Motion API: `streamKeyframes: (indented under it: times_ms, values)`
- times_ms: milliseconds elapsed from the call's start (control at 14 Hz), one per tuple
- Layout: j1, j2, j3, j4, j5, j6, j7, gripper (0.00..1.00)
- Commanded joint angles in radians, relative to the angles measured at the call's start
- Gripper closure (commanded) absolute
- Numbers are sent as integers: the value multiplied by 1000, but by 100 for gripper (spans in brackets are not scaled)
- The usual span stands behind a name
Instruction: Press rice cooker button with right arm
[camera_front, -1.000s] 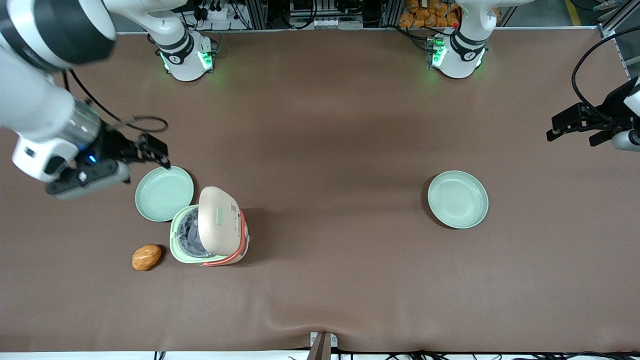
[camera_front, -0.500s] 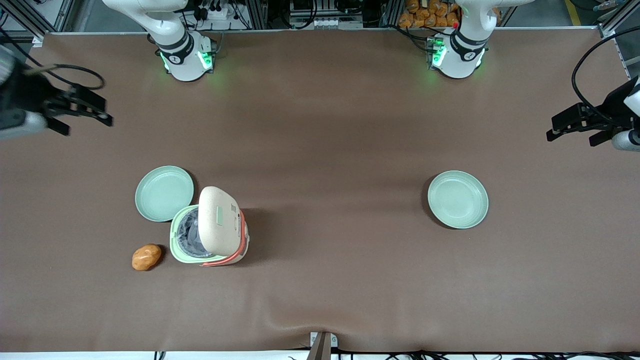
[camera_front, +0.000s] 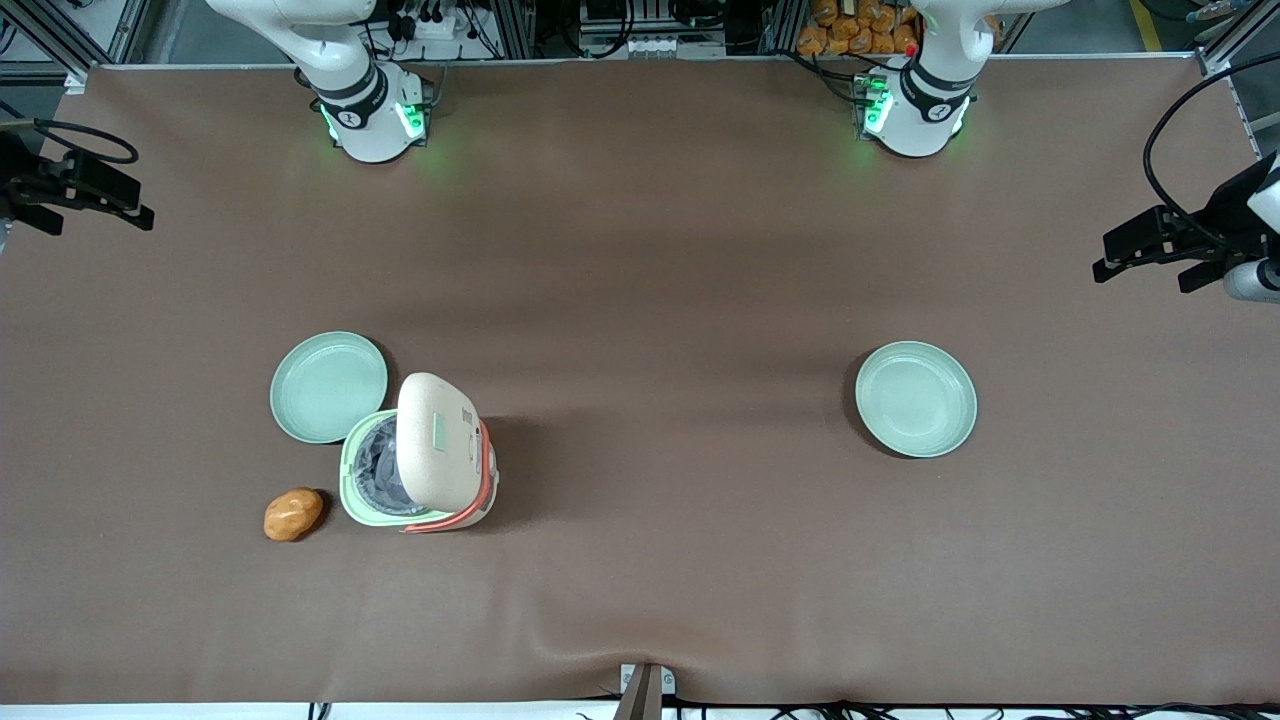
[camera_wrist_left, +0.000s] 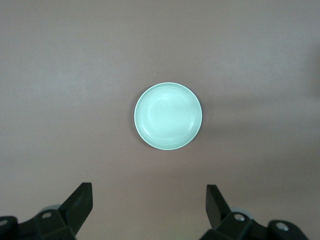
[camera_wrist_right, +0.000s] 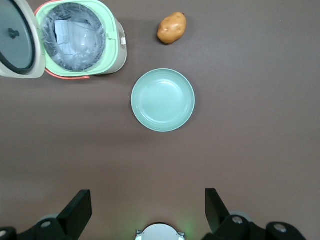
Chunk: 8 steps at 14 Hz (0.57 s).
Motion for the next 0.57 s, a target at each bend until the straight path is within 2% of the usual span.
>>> streamKeyframes:
  times_ms: [0, 500]
  values:
    - [6, -19, 2, -24, -22, 27, 14, 0]
    - [7, -17, 2, -22, 0, 21, 22, 0]
